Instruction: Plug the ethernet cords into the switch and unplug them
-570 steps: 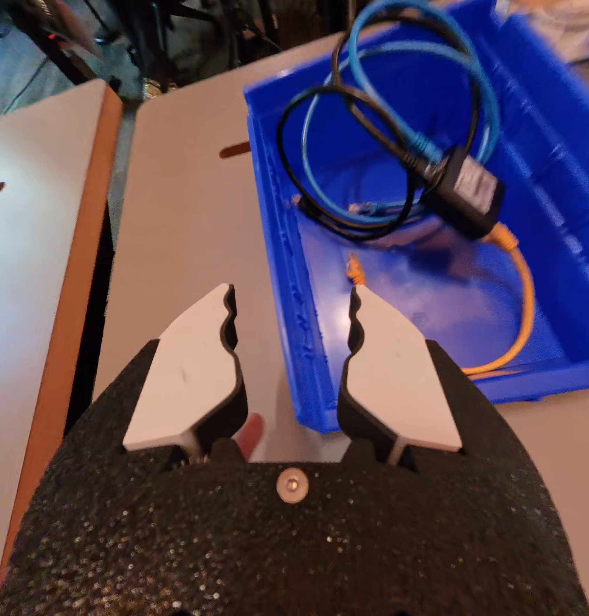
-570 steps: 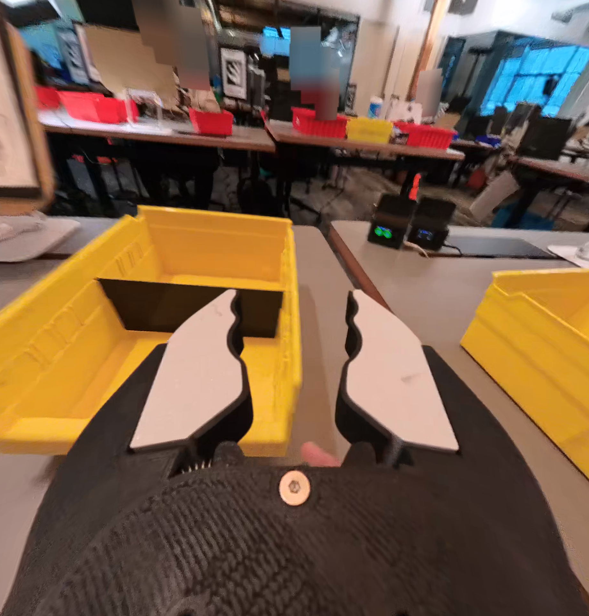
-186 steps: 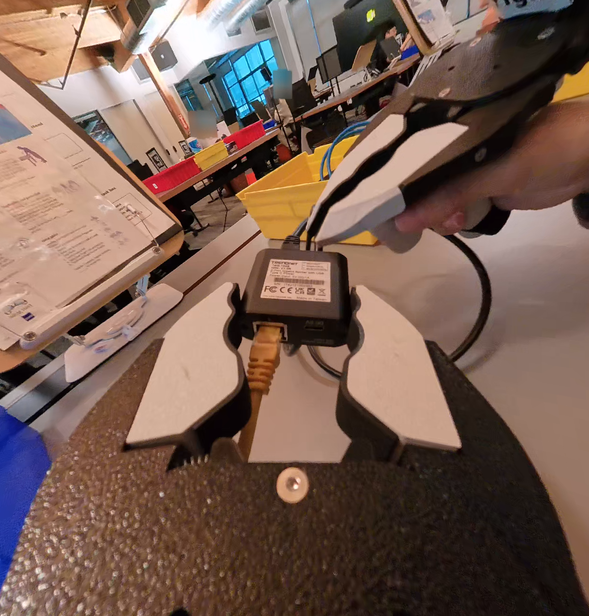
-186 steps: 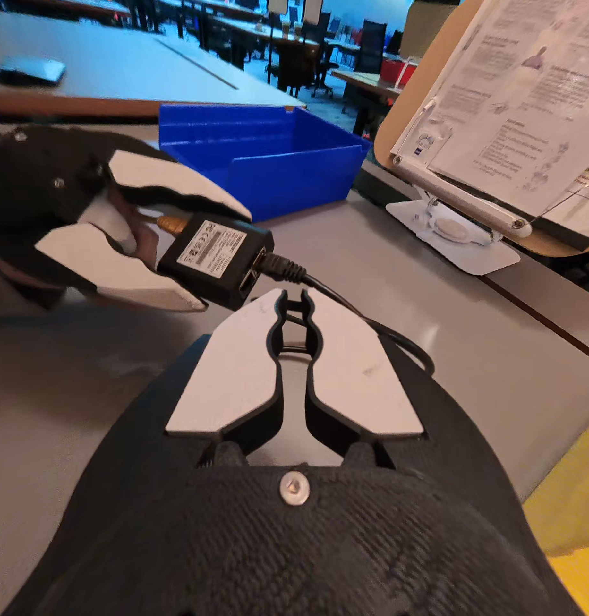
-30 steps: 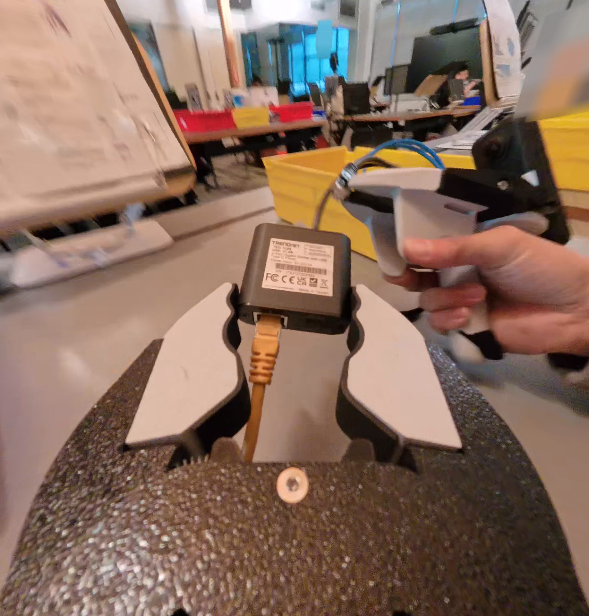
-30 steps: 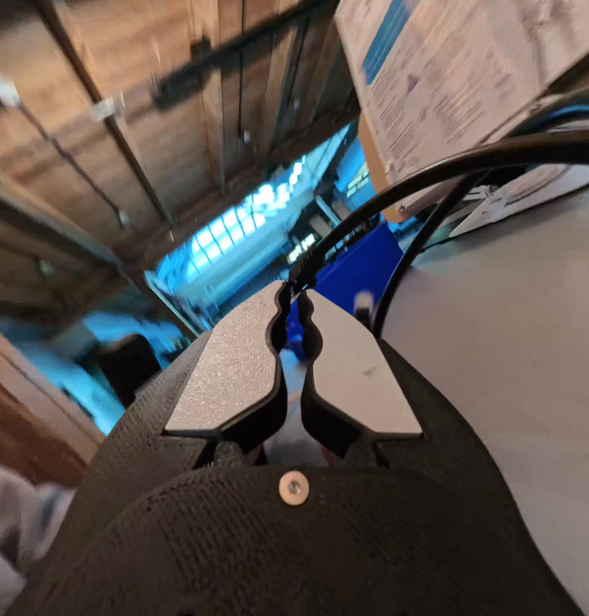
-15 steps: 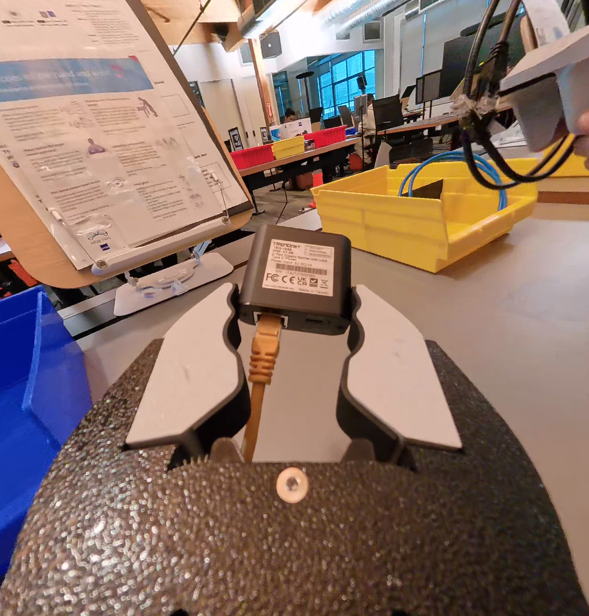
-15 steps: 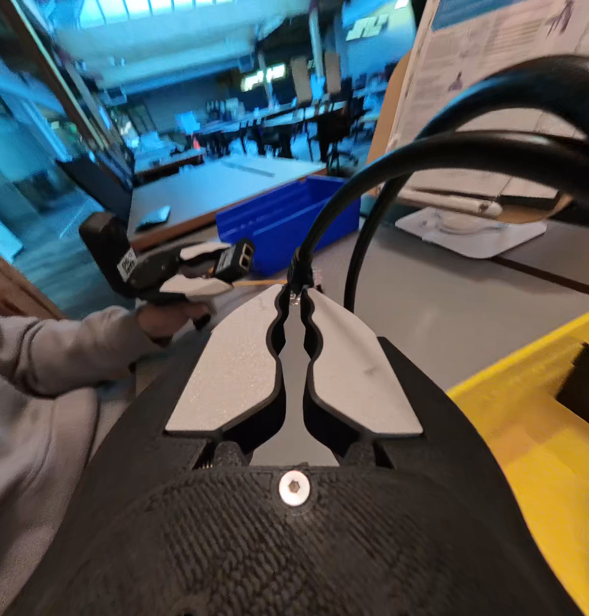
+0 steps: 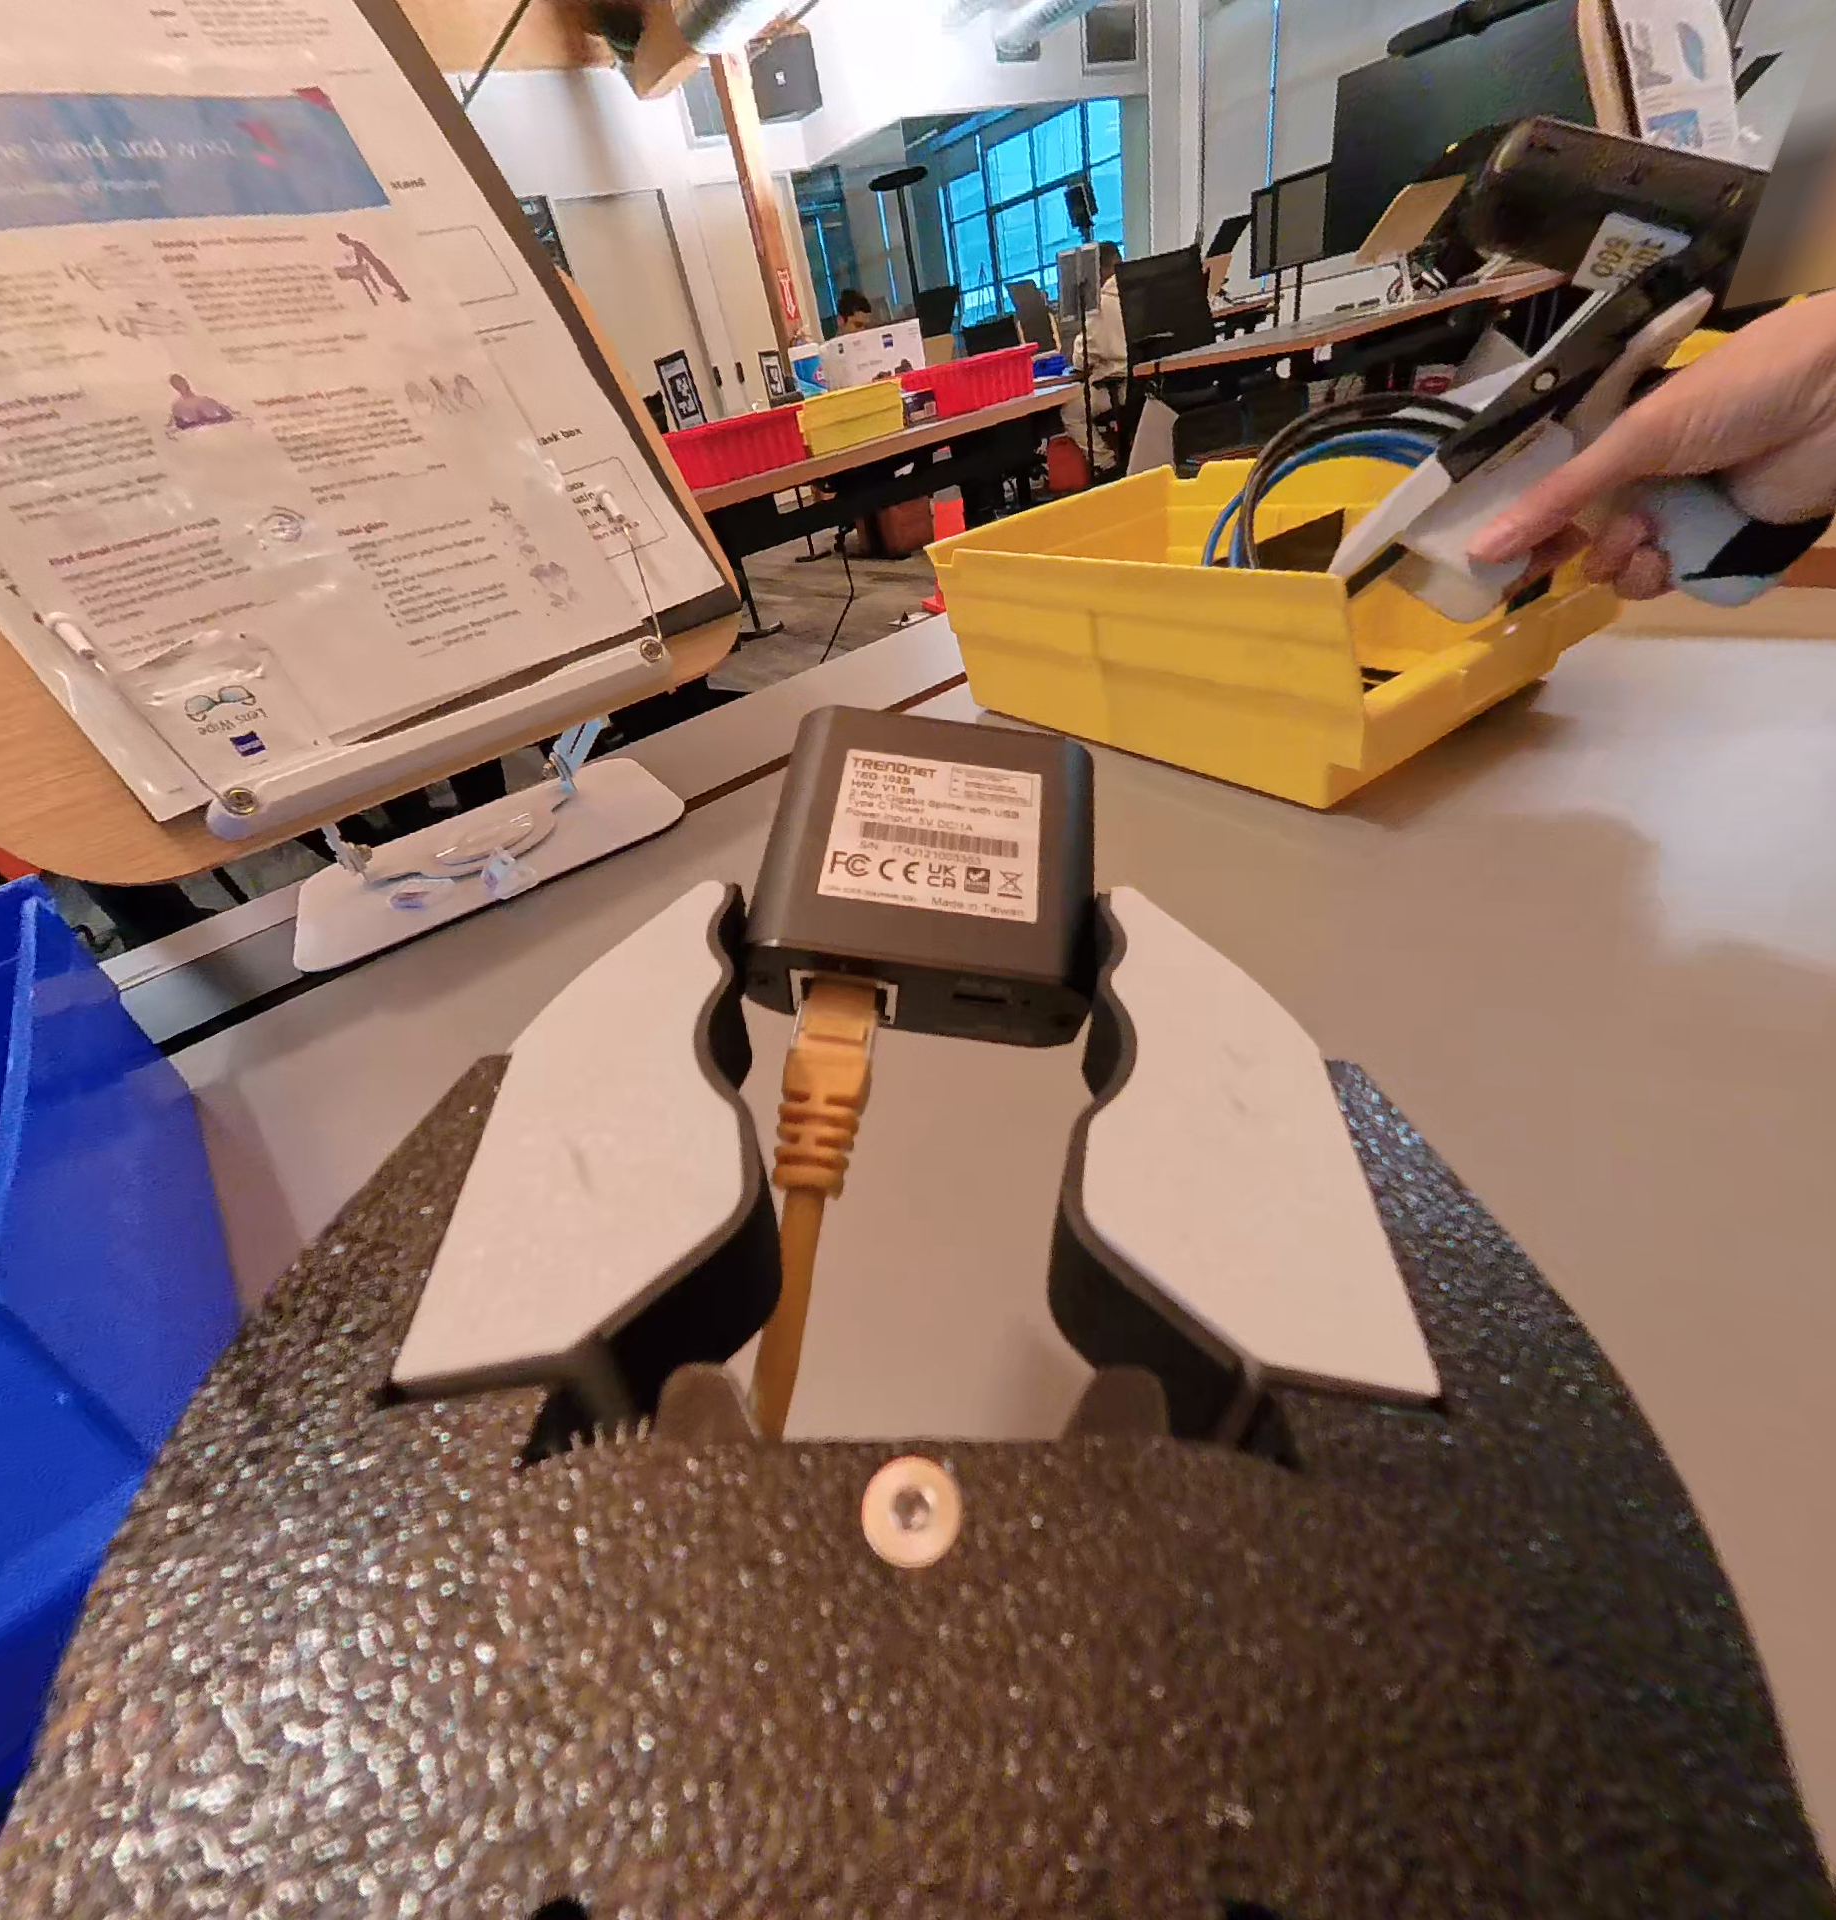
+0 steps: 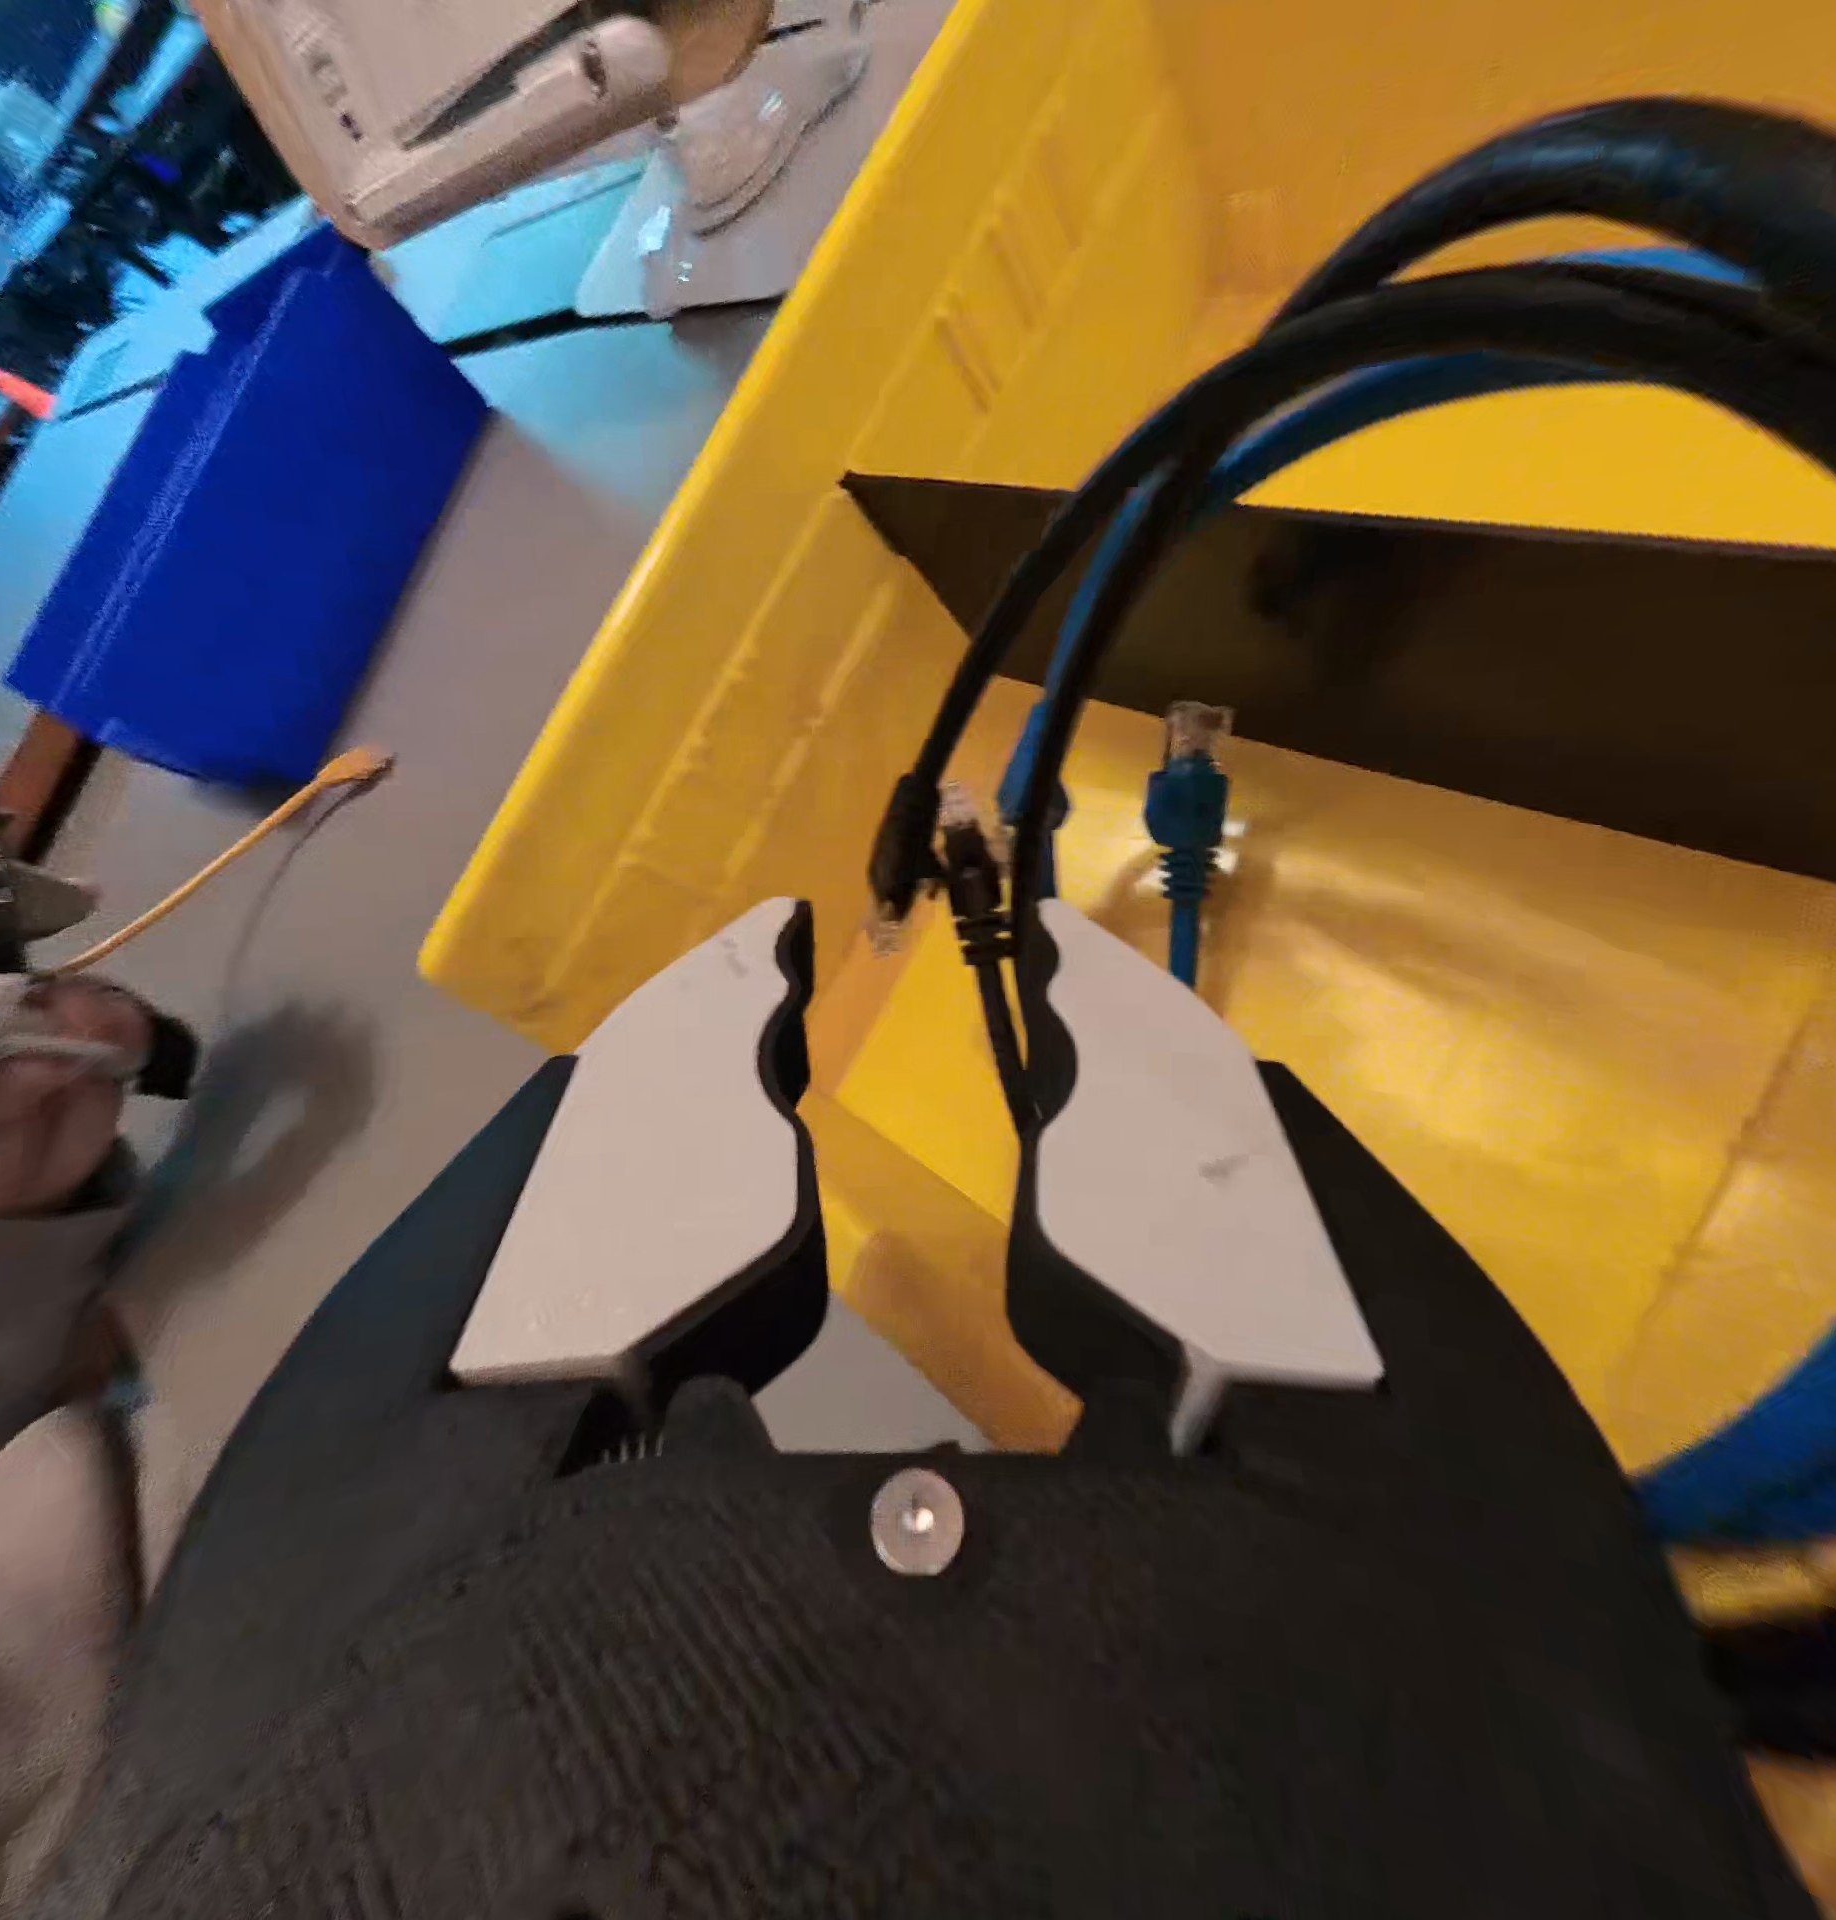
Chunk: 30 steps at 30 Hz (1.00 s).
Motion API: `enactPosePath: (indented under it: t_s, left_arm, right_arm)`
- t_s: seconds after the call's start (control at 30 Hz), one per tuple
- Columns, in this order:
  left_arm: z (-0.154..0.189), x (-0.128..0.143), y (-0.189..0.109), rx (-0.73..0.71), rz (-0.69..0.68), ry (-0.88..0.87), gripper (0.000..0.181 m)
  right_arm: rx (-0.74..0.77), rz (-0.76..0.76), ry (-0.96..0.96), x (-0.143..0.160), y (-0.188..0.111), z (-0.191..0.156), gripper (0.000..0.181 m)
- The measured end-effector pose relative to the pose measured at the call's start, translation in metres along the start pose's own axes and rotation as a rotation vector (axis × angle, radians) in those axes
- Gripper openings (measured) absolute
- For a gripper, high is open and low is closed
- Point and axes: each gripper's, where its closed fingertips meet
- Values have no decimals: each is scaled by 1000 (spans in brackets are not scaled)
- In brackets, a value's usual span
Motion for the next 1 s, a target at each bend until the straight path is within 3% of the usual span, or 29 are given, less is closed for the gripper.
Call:
enactPosePath:
  t_s: [0.1, 0.2, 0.3, 0.37, 0.43, 0.5, 0.57, 0.7, 0.8, 0.97, 1.0]
  left_arm:
    - [2, 2, 1, 20, -18, -6, 62]
    - [5, 2, 2, 45, -36, -1, 62]
    - [10, -1, 2, 76, -34, -15, 62]
    - [14, -3, 1, 94, -26, -18, 62]
    - [20, -8, 0, 113, 7, -6, 62]
    - [26, -12, -1, 120, 31, 15, 62]
    - [33, -15, -2, 127, 47, 46, 62]
    - [37, -17, -4, 118, 52, 97, 62]
    - [38, -19, -4, 118, 49, 109, 62]
    - [44, -12, -1, 134, 30, 132, 62]
    - [45, -10, -1, 134, 28, 141, 62]
  right_arm:
    - [-50, -142, -55, 15, -6, -14, 65]
    - [-21, -284, -185, 23, -30, -28, 80]
    - [114, -208, -352, 0, -54, -46, 87]
    - [56, 86, -386, -33, -53, -102, 75]
    - [-184, 344, -310, -49, -38, -179, 55]
    - [-422, 373, -182, -33, -5, -242, 53]
    - [-527, 318, -115, -12, 33, -279, 60]
    - [-715, 304, 89, -1, 66, -310, 57]
    - [-777, 221, 81, 17, 75, -326, 62]
    - [-885, 311, 176, 14, 66, -334, 23]
    - [-882, 308, 147, 15, 67, -333, 23]
Point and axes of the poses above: each gripper's, where its closed fingertips meet, y out along the fingers, x out of its underside, z = x × y across the jaws, and after that the axes turned 12 degrees about -y, right-handed
